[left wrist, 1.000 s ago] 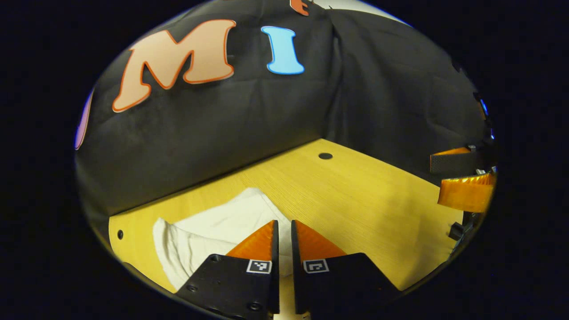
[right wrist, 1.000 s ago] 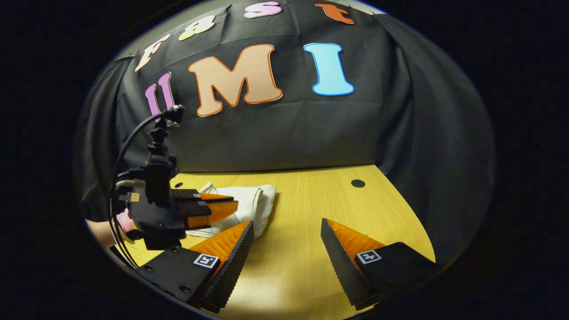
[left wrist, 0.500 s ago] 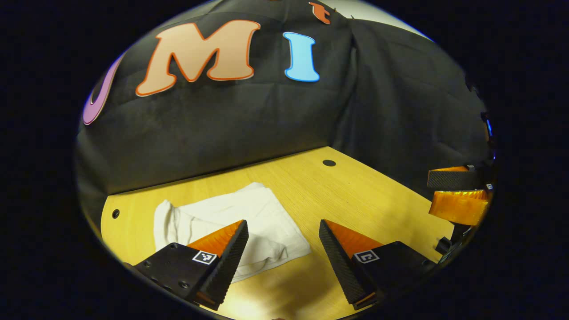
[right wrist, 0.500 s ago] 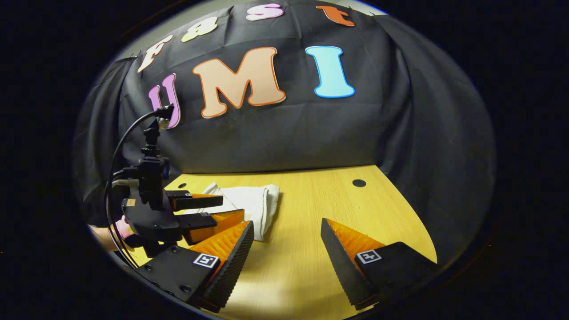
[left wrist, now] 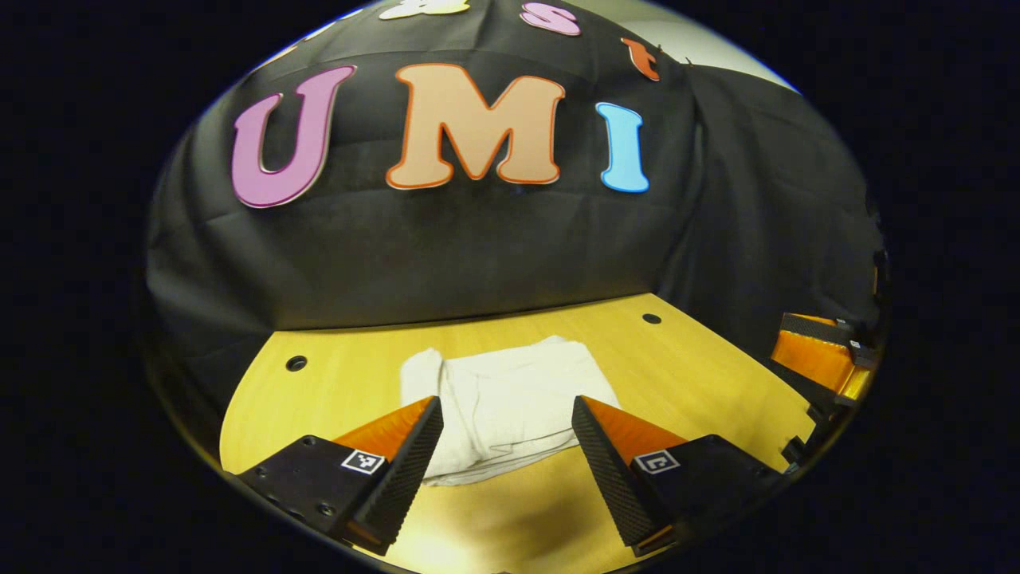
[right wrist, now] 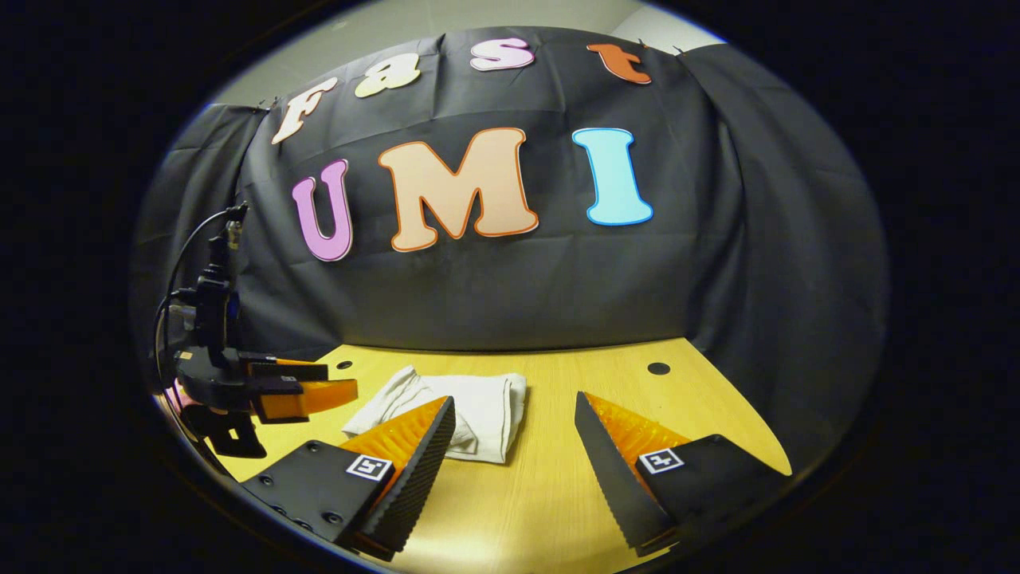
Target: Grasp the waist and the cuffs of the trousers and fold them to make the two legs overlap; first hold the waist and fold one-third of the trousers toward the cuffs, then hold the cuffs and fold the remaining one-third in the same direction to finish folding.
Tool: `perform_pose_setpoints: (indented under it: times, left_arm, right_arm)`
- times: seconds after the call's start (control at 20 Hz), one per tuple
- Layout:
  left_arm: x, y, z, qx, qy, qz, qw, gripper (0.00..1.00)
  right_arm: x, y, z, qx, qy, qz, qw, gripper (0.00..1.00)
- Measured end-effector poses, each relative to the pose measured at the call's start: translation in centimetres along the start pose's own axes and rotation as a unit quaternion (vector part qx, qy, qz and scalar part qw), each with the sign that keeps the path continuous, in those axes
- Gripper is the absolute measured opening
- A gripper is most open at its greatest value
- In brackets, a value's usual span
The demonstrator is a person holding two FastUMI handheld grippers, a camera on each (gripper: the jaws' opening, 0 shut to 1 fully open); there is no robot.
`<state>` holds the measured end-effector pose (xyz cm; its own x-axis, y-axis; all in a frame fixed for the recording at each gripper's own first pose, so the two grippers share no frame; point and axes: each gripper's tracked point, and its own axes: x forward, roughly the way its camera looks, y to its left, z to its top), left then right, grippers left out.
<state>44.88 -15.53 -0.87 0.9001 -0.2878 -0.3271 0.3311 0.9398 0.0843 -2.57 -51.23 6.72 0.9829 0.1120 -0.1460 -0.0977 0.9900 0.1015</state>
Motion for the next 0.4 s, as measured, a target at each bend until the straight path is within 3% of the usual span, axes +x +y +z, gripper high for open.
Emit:
perform_pose_setpoints:
  times: [0.15, 0.4]
  left_arm:
    - [-1.9, 1.8, -0.5, -0.008, 0.002, 0.022, 1.0, 0.97]
    - [-4.6, 3.4, -2.0, -0.032, 0.007, 0.024, 0.999, 0.97]
  right_arm:
    - [-0.6, 1.0, -0.4, -0.001, 0.0, -0.007, 1.0, 0.97]
    - [-1.7, 1.8, -1.0, -0.005, 0.008, -0.021, 1.0, 0.96]
